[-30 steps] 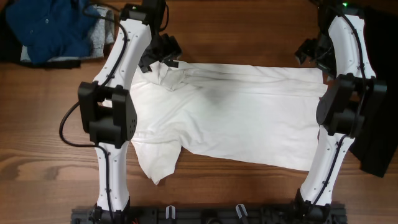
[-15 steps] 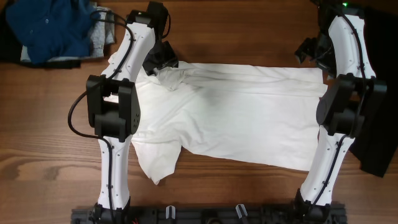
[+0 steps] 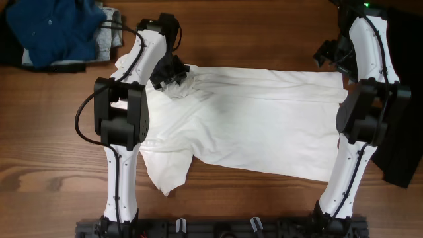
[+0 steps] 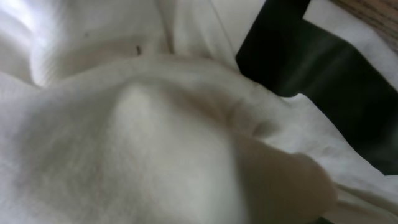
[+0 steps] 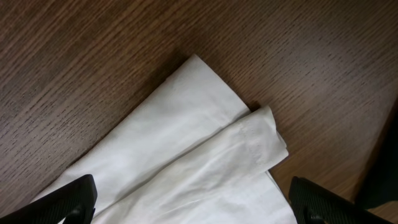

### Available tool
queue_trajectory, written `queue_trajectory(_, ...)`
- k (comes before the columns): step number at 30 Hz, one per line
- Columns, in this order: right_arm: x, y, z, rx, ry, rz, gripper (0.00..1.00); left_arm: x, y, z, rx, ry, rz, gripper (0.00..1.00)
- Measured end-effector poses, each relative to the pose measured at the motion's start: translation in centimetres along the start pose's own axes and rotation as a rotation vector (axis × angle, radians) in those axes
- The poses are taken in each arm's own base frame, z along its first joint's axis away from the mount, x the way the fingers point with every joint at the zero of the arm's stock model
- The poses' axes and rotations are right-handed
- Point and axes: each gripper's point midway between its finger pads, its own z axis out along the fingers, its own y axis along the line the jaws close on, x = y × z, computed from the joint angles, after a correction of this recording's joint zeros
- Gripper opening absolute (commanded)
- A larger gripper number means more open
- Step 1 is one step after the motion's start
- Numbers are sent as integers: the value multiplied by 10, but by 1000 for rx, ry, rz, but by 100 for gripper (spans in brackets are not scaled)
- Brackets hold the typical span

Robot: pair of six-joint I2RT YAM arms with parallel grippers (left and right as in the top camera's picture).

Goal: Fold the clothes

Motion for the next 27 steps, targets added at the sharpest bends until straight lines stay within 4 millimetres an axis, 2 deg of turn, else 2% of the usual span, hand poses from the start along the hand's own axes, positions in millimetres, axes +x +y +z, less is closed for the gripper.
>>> queue_trajectory(6,-1,1,0,-2,-3,0,100,-1,2,0,-10,-5,3,41)
queue_trajectory(10,-1,1,0,-2,-3,-3,100,-1,2,0,-11,-5,3,42)
queue_trajectory(15,-1,1,0,-4,-6,-3,100,-2,4,-2,-18,-15,3,48)
queue_trajectory(20,-2,2,0,-6,-9,-9,100,-5,8,-12,-31,-47,1,50)
queue_trajectory(23,-3,2,0,-8,-12,-9,100,-8,10,-17,-37,-67,1,49)
queue_trajectory(27,-3,2,0,-8,-12,-12,100,-11,13,-19,-53,-84,0,43)
